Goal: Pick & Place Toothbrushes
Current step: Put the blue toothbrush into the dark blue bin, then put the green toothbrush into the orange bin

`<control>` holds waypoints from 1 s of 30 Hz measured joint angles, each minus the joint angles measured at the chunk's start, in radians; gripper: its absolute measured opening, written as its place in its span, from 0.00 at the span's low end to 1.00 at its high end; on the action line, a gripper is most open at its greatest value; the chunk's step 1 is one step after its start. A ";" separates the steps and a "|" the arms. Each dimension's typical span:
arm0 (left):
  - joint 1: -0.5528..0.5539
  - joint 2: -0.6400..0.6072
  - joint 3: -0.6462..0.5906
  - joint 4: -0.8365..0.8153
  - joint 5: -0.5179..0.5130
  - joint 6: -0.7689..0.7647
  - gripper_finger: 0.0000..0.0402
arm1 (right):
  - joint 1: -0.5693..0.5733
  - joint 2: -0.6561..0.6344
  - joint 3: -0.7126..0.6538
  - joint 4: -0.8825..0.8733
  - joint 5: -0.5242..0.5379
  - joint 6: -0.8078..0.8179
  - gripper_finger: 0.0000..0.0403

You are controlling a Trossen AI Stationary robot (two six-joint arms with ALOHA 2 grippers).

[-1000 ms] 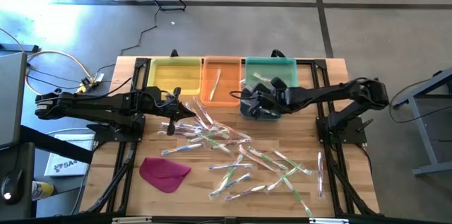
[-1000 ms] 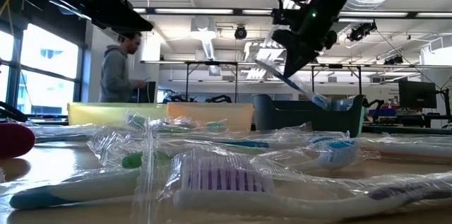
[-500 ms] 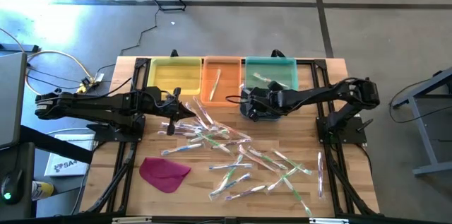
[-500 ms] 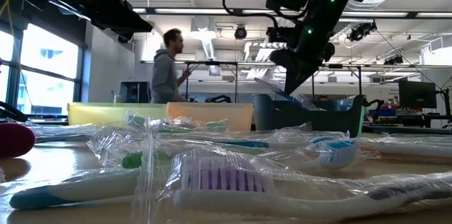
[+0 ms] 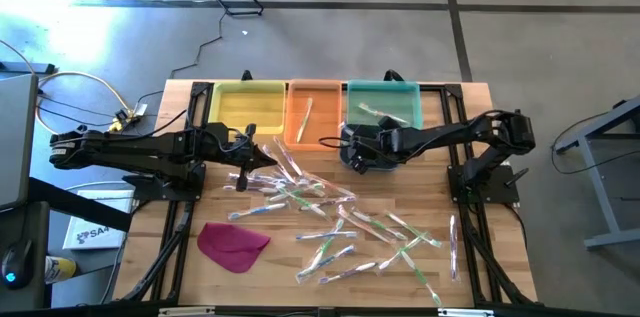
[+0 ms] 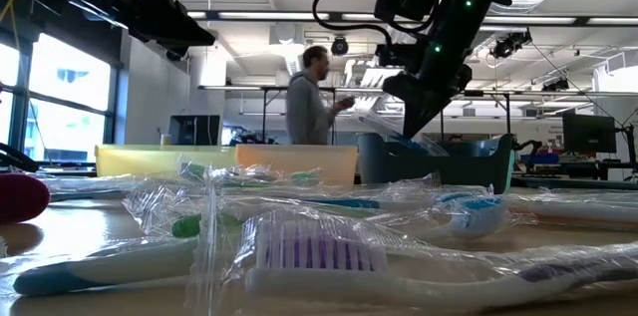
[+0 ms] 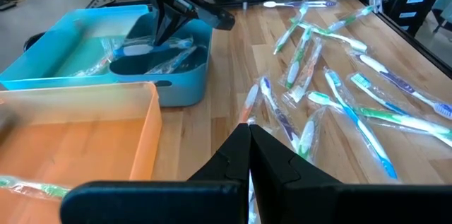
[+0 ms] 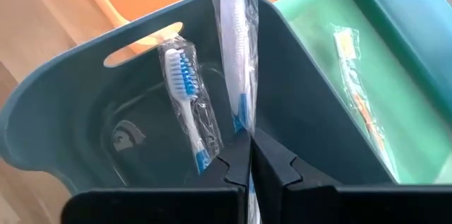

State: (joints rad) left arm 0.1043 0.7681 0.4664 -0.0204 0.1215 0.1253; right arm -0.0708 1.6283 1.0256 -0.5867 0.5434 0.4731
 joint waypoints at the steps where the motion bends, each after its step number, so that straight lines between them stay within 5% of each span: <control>1: 0.000 0.000 0.000 0.000 0.000 0.000 0.00 | 0.000 0.000 0.000 -0.003 0.000 -0.005 0.01; 6: 0.000 0.000 0.000 -0.006 0.000 0.000 0.00 | -0.002 0.000 0.000 -0.030 0.000 -0.013 0.04; 17: 0.000 0.000 0.000 -0.008 0.000 0.000 0.00 | -0.002 -0.010 0.000 -0.032 0.010 -0.009 0.32; 26: 0.000 0.000 0.000 -0.013 0.000 0.000 0.00 | 0.006 -0.125 0.000 -0.030 -0.004 -0.044 0.24; 30: 0.000 0.000 0.000 -0.013 0.000 -0.001 0.00 | 0.005 -0.189 0.000 -0.029 -0.104 -0.079 0.19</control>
State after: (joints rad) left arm 0.1043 0.7685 0.4664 -0.0334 0.1215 0.1246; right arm -0.0654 1.4389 1.0260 -0.6159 0.4398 0.3944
